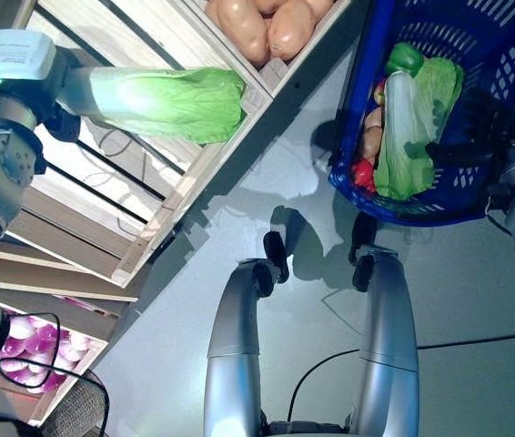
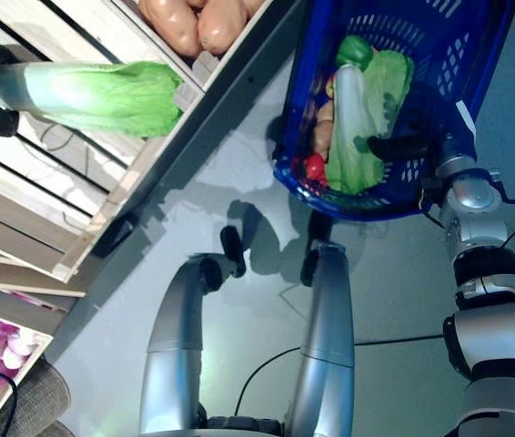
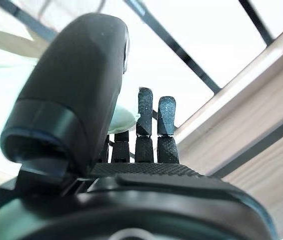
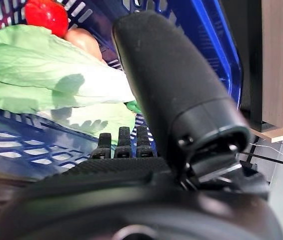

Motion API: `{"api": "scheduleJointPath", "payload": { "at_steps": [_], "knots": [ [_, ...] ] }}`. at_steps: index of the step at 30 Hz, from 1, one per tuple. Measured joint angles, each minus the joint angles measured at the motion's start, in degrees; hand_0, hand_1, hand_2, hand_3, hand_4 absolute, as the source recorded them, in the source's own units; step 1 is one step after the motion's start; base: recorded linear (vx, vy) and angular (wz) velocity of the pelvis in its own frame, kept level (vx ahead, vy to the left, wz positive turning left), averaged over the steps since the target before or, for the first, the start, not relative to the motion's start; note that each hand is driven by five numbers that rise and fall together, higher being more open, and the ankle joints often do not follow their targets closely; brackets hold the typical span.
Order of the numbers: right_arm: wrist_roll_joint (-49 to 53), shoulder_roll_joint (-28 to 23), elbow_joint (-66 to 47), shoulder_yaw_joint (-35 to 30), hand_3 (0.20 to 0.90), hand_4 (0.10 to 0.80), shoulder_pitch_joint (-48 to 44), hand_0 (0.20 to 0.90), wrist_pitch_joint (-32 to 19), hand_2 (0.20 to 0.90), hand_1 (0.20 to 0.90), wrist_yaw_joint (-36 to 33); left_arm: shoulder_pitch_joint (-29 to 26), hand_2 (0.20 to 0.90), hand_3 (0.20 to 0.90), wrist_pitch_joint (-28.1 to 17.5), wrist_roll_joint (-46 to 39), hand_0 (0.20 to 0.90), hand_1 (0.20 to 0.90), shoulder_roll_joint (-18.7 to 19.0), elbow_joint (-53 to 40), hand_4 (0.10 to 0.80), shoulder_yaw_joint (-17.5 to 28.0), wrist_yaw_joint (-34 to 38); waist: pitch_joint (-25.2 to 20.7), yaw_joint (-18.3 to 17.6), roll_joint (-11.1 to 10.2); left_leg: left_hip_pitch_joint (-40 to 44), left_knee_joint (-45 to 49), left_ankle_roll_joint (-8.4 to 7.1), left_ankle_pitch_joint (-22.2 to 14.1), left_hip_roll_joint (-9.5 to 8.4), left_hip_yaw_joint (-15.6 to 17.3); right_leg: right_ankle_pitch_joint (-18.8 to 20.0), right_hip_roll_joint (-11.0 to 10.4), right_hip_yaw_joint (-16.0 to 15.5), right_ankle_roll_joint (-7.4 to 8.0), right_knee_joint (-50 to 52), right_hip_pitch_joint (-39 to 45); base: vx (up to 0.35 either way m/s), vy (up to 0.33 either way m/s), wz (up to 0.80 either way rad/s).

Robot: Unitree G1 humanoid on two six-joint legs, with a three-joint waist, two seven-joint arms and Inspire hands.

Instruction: Put vegetables into the basket

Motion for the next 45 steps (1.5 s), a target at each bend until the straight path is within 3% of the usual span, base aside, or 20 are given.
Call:
{"api": "scheduleJointPath", "payload": {
  "at_steps": [13, 20, 26, 33, 45],
  "knots": [
    [2.61, 0.18, 0.85, -0.65, 0.9, 0.8, 9.35, 0.9, -0.01, 0.9, 0.9, 0.24, 10.05, 0.3, 0.3, -5.4, -2.95, 0.3, 0.3, -1.36, -0.63, 0.4, 3.65, -0.11, 0.0, -1.64, -0.22, 15.44, -3.6, 0.45, -1.05, 0.59, -0.41, -0.45, 0.32, -1.54, 0.94, -4.52, 16.48, 0.033, -0.04, -0.03],
    [2.66, 0.98, 0.71, -4.4, 0.9, 0.8, 18.58, 0.9, -0.03, 0.9, 0.9, 1.84, 16.25, 0.3, 0.3, -8.41, -5.31, 0.3, 0.3, -3.17, -2.31, 0.4, 9.89, -0.99, 0.01, -2.23, -0.66, 26.84, -8.83, -0.59, -0.85, 0.35, -0.96, -1.13, 0.37, -3.3, 1.43, -8.91, 28.06, 0.054, -0.028, -0.01],
    [2.6, 3.14, -1.17, -5.04, 0.9, 0.8, 20.44, 0.9, -0.06, 0.9, 0.9, 2.2, 21.51, 0.3, 0.3, -9.02, -12.89, 0.3, 0.3, -5.93, -1.5, 0.4, 16.62, -0.97, -0.02, -3.31, -0.92, 33.58, -13.12, -1.41, -0.35, 0.4, -1.28, -1.27, 0.81, -4.66, 1.0, -12.19, 34.69, 0.046, -0.032, 0.01],
    [2.52, 5.6, -2.95, -5.02, 0.9, 0.8, 20.87, 0.9, -0.09, 0.9, 0.9, 2.37, 22.23, 0.3, 0.3, -9.37, -18.72, 0.3, 0.3, -9.49, 0.3, 0.4, 21.06, -1.63, -0.11, -2.88, -2.19, 39.08, -16.99, -2.68, 0.43, 0.5, -1.54, -1.98, 1.04, -5.94, 0.84, -14.13, 39.85, 0.055, -0.023, 0.03],
    [2.11, 6.26, -4.06, -5.06, 0.9, 0.8, 20.86, 0.9, -0.09, 0.9, 0.9, 2.77, 23.75, 0.3, 0.3, -10.8, -18.67, 0.3, 0.3, -9.58, 0.35, 0.4, 21.51, -2.92, -0.42, -2.75, -2.94, 42.3, -18.67, -3.14, 0.5, 0.67, -1.45, -2.46, 1.56, -6.2, 0.6, -15.41, 42.83, 0.035, -0.006, -0.01]
  ]
}}
